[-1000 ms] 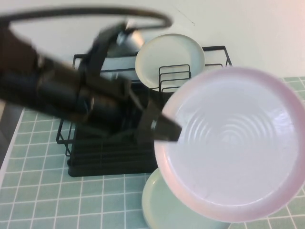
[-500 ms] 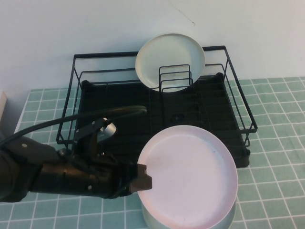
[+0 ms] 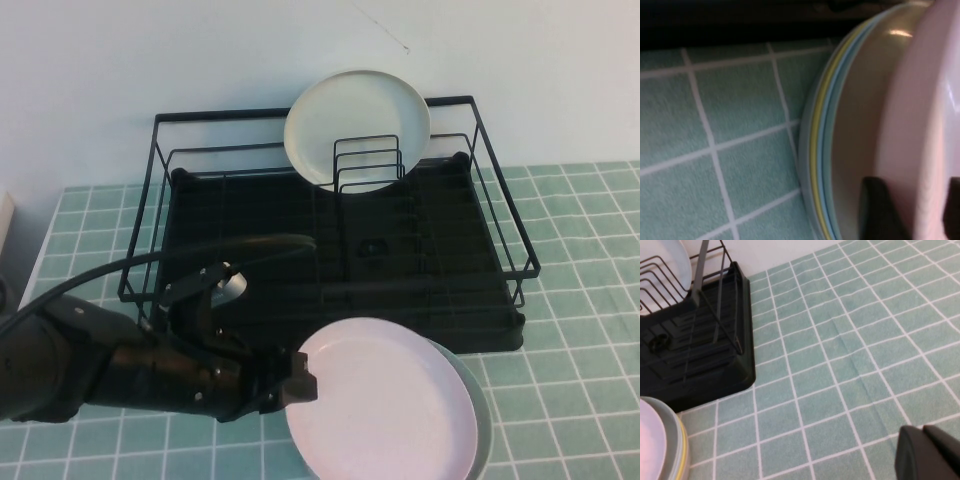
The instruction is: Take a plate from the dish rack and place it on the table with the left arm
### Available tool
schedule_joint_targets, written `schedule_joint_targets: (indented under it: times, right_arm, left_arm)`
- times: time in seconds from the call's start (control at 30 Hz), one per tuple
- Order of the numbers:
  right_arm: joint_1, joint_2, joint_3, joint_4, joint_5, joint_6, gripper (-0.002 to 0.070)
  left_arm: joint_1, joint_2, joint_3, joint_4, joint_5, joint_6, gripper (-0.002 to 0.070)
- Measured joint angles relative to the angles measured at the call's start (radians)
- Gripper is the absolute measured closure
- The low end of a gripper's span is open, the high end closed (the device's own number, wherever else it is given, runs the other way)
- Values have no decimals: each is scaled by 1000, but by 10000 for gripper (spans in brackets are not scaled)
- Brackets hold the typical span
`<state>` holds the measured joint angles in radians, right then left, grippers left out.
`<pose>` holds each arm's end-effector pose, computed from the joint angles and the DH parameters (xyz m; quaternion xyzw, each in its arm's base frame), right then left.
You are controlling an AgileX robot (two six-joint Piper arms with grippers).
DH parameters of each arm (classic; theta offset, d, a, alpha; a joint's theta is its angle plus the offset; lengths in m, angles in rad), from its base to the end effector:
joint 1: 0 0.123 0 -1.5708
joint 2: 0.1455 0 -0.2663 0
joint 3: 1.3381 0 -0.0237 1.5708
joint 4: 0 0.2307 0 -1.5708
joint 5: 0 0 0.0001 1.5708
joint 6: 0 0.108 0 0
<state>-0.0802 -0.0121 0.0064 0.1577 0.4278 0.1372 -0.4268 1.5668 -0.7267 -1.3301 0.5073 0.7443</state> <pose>0.0658 0.0018 0.1684 0.1274 0.8035 0.0846 0.5754 0.2359 -0.1634 0.1725 0.0242 0.9168 -0.3556 0.1802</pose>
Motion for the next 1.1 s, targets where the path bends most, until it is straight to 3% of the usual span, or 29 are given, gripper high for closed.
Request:
schedule_joint_targets:
  times: [0.13,0.2,0.37,0.47,0.57,0.63,0.7,0.9,1.1]
  right_arm:
    - [0,0,0,0,0,0,678]
    - [0,0,0,0,0,0,678]
    - [0,0,0,0,0,0,678]
    - [0,0,0,0,0,0,678]
    - [0,0,0,0,0,0,678]
    - [0,0,0,0,0,0,678]
    - [0,0,0,0,0,0,678]
    - [0,0,0,0,0,0,678]
    - [0,0,0,0,0,0,678]
  left_arm:
    - [0,-21,0,0,-24,1,233]
    - [0,-36,0,0,-27,1,169]
    - [0,-113,0,2,-73,25,126]
    - [0,-189,0,9,-112,61,183]
    - [0,-299,0,42,-123,129,371]
    - [0,-381,0,93,-113,179,536]
    - [0,-459,0,146,-98,205,616]
    - [0,-702,0,404,-8,152,670]
    - [0,-920,7,822,71,-135,675]
